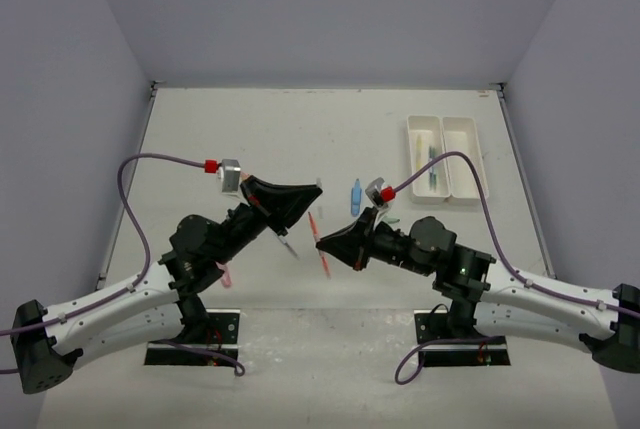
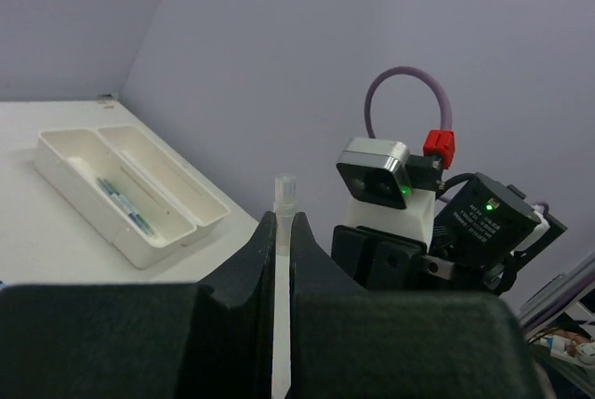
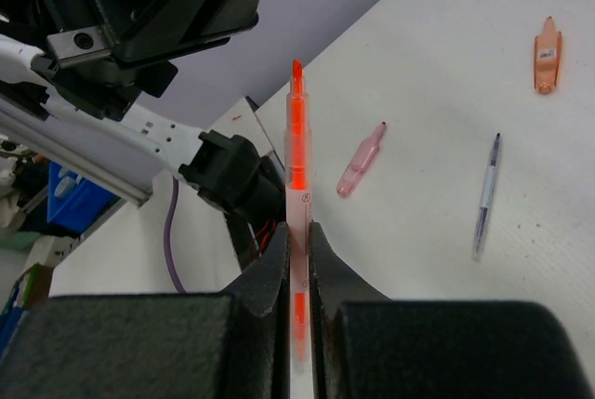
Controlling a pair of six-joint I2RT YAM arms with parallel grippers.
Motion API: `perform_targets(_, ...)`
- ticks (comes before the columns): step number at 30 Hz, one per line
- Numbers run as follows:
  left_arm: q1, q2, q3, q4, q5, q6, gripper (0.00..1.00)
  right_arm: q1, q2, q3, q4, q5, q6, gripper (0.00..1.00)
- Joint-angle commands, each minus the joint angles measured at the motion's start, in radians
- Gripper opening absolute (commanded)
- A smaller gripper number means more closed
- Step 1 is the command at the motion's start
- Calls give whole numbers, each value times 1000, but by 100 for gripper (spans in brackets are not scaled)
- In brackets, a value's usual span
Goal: Sort the stationery into containers
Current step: Close the pen cap on the pen.
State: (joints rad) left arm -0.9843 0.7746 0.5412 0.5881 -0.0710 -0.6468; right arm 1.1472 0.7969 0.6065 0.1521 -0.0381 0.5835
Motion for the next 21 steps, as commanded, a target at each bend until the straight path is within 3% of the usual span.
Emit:
perform_targets(1,0,-45,-16,69,43,42,0,28,15,70,78,172,-26,0)
perform_targets(21,0,3,-21,104,22,46,0,43,-80,48,37,175,-56,0)
